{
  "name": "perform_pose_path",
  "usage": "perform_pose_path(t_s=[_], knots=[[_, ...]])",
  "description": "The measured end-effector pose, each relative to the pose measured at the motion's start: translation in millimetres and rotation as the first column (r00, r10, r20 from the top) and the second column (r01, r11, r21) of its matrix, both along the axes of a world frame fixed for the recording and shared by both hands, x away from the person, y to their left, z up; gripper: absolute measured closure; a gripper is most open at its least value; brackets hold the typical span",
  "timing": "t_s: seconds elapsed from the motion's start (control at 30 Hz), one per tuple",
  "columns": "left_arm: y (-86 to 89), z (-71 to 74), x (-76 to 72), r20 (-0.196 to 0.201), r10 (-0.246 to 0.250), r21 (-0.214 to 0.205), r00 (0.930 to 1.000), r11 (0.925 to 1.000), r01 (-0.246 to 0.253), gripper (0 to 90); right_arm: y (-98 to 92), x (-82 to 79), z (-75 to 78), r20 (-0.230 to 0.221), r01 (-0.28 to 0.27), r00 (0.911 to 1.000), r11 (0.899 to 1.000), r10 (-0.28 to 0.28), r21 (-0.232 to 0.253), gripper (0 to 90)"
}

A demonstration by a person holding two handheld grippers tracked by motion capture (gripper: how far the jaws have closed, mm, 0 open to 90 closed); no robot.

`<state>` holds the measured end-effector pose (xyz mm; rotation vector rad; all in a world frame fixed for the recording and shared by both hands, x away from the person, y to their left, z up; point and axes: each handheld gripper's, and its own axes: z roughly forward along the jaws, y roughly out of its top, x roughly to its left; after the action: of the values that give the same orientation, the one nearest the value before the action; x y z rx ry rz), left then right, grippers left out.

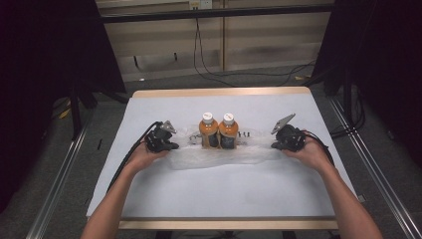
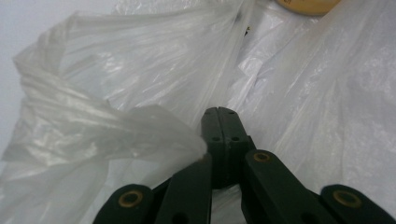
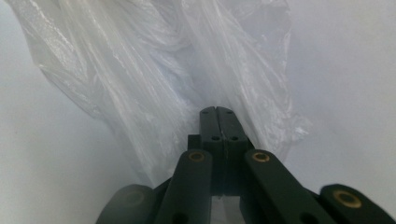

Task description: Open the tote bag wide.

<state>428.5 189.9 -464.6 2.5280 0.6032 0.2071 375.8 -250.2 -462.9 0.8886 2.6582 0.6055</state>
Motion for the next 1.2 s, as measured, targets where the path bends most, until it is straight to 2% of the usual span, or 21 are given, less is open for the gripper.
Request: perform_pose_path(t_s=[0.03,0.2,0.37,0.4,0.43,0.47,0.5,0.57,0.6,0.63,0.67,0.7,0.73,0.77,0.83,0.87,0.93,0.97,1.03,1.2], knots=[[1.1,0.3,0.3,0.002,-0.01,0.006,0.9999,0.9999,0.01,90.0,0.2,-0.6,0.1,-0.004,0.01,0.9999,1.0,-0.01,0.002,90.0],[3.5,0.1,-0.9,-0.001,0.005,0.001,1.0,1.0,-0.005,90.0,-1.0,-1.2,-0.8,0.005,0.007,1.0,1.0,-0.008,0.013,90.0],[6.3,-1.6,-3.6,-0.012,0.023,-0.036,0.9997,0.9991,-0.024,90.0,-0.2,-3.3,-1.4,0.023,0.013,0.9996,1.0,-0.013,0.007,90.0],[7.0,-1.7,-3.5,-0.012,0.026,-0.044,0.9996,0.9987,-0.026,90.0,0.4,-4.0,-1.1,0.014,0.037,0.9992,0.999,-0.037,0.016,90.0],[8.0,-2.4,-3.8,-0.019,0.033,-0.06,0.9993,0.9976,-0.034,90.0,-0.2,-3.4,-1.4,0.017,0.034,0.9993,0.999,-0.035,0.021,90.0],[10.8,-1.9,-2.4,-0.019,0.01,-0.05,0.9998,0.9987,-0.011,90.0,-0.6,-3.1,-1.4,0.01,0.034,0.9994,0.999,-0.034,0.027,90.0],[9.8,-3.6,-4.4,-0.035,0.047,-0.089,0.9983,0.9948,-0.05,90.0,-1.2,-2.6,-1.7,0.012,0.041,0.9991,0.998,-0.042,0.039,90.0],[9.7,-3.5,-4.9,-0.035,0.05,-0.094,0.9982,0.9942,-0.053,90.0,-1.9,-2.4,-2.5,0.009,0.051,0.9986,0.997,-0.052,0.063,90.0],[10.0,-3.5,-4.6,-0.028,0.041,-0.106,0.9987,0.9933,-0.044,90.0,-2.0,-2.4,-2.6,0.009,0.05,0.9987,0.996,-0.051,0.071,90.0],[8.7,-3.9,-6.6,-0.032,0.062,-0.136,0.9975,0.9885,-0.066,90.0,-2.2,-2.3,-2.5,0.013,0.05,0.9986,0.996,-0.051,0.076,90.0],[10.1,-2.0,-6.0,-0.028,0.037,-0.11,0.9989,0.9931,-0.04,90.0,-2.4,-2.3,-2.2,0.017,0.049,0.9986,0.995,-0.05,0.085,90.0],[9.3,-0.9,-7.4,-0.023,0.034,-0.12,0.9991,0.992,-0.037,90.0,-2.1,-2.8,-0.9,0.015,0.053,0.9984,0.994,-0.054,0.099,90.0],[7.1,-1.3,-9.7,-0.025,0.059,-0.153,0.9979,0.9863,-0.062,90.0,-2.2,-2.8,0.8,0.017,0.041,0.9989,0.991,-0.044,0.126,90.0],[7.7,1.9,-9.9,-0.013,0.033,-0.139,0.9994,0.9897,-0.035,89.6,-1.9,-2.8,2.3,0.022,0.038,0.9989,0.99,-0.041,0.136,90.0],[8.0,6.9,-12.7,-0.001,0.022,-0.143,0.9997,0.9895,-0.022,88.6,-0.6,-3.9,7.4,0.032,0.034,0.9987,0.985,-0.04,0.168,90.0],[7.5,8.7,-14.3,0.006,0.02,-0.163,0.9998,0.9864,-0.018,87.7,-0.1,-4.1,9.3,0.037,0.025,0.9988,0.983,-0.032,0.181,90.0],[6.6,14.3,-17.1,0.026,0.02,-0.179,0.9995,0.9837,-0.015,86.2,2.8,-4.7,12.1,0.038,0.025,0.9987,0.981,-0.033,0.193,90.0],[5.6,16.5,-18.5,0.021,0.026,-0.206,0.9994,0.9784,-0.022,84.9,4.0,-4.1,13.0,0.05,0.01,0.9986,0.981,-0.02,0.193,90.0],[2.8,25.4,-21.1,0.048,0.013,-0.215,0.9988,0.9766,-0.003,84.7,7.7,-4.3,14.7,0.048,0.008,0.9987,0.979,-0.018,0.203,90.0],[-8.5,42.2,-22.4,0.064,-0.02,-0.251,0.9977,0.9674,0.035,85.3,22.2,-0.2,23.3,0.055,-0.025,0.9984,0.976,0.014,0.215,90.0]])
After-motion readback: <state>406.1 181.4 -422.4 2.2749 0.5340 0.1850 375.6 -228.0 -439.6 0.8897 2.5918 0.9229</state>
